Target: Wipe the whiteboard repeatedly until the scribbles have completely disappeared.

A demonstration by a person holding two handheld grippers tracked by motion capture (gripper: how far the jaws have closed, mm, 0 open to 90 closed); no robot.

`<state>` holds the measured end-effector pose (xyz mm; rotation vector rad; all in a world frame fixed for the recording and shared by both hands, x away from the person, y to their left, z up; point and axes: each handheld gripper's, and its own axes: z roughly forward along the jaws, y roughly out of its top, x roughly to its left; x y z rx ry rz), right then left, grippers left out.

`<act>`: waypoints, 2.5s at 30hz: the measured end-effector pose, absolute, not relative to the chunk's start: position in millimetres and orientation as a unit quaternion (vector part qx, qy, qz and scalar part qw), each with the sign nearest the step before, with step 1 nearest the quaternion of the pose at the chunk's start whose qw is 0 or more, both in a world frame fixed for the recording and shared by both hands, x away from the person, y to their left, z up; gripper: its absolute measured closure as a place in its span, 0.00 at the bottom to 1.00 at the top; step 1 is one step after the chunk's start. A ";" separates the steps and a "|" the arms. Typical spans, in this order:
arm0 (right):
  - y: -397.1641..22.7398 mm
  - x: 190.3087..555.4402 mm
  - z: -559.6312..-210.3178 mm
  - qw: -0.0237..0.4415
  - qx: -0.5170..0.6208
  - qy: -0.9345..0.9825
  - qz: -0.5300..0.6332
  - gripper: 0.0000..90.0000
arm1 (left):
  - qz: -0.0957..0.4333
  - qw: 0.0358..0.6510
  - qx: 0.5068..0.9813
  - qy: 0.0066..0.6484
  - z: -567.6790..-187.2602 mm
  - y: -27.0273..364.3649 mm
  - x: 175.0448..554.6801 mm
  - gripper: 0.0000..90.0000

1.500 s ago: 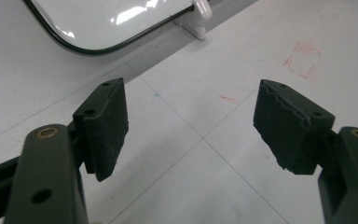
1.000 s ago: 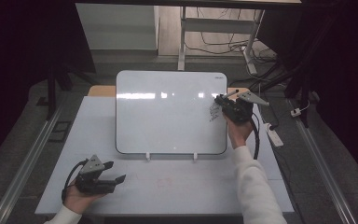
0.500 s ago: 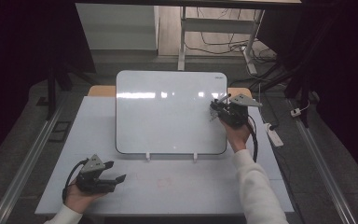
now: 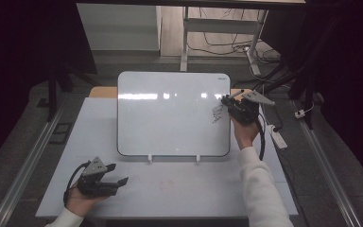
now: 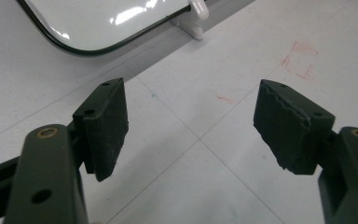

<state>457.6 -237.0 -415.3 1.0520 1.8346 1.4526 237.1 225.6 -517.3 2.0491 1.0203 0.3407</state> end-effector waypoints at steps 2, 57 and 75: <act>-234.8 458.0 -414.7 0.288 0.388 0.690 0.539 0.86 | 0.134 0.402 0.810 0.405 -517.6 226.7 237.7 0.30; -242.3 445.7 -426.4 0.287 0.389 0.688 0.541 0.86 | 0.136 0.402 0.810 0.405 -517.3 226.7 237.3 0.30; -228.7 445.5 -426.1 0.284 0.363 0.713 0.529 0.86 | 0.134 0.401 0.810 0.407 -518.6 227.4 238.7 0.30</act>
